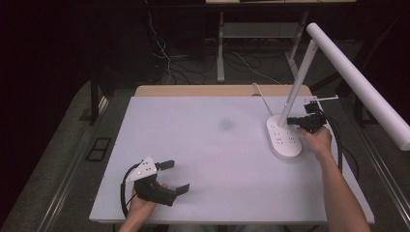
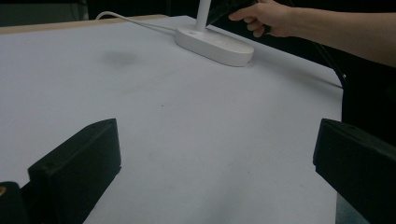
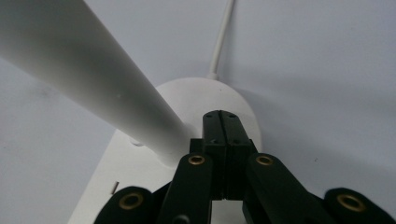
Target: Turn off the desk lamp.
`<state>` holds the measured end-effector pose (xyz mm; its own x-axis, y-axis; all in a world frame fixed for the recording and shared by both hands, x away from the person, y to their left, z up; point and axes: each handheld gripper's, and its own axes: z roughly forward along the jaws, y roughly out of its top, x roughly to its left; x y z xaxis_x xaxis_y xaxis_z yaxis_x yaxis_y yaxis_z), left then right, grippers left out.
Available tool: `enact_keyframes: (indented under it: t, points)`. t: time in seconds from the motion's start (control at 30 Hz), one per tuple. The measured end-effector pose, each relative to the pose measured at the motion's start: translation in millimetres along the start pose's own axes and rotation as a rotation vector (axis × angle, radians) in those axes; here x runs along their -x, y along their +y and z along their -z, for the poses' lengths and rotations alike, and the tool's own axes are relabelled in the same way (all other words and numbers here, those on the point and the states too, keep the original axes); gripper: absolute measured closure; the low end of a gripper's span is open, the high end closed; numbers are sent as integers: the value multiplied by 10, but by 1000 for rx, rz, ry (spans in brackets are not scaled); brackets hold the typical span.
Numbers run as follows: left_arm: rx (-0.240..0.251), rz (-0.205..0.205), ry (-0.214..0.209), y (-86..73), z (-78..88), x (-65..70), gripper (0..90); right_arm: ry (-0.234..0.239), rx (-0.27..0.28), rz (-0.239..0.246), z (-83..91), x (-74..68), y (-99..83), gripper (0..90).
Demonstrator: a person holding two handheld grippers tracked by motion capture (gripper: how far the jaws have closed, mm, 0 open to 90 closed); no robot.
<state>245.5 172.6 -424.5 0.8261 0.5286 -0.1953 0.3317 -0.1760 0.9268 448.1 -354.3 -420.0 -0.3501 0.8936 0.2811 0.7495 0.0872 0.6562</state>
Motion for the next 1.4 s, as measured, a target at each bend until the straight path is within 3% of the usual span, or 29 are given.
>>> enact_keyframes:
  t: [0.43, 0.53, 1.07, 1.2, 1.4]
  points:
    - [4, -3, -3, 3, 15, 20, 0, 4, 41, -9, 291, -72, 12, 900]
    - [3, -8, -7, 3, 16, 26, 0, 4, 49, 9, 354, -97, -4, 900]
    - [7, -5, -10, 1, 16, 51, 0, 40, 93, 26, 691, -302, -262, 899]
    - [9, -5, -9, 0, 19, 50, 0, 80, 127, -11, 803, -358, -352, 795]
    - [8, -4, -6, 0, 20, 50, 0, 115, 161, 15, 947, -505, -475, 637]
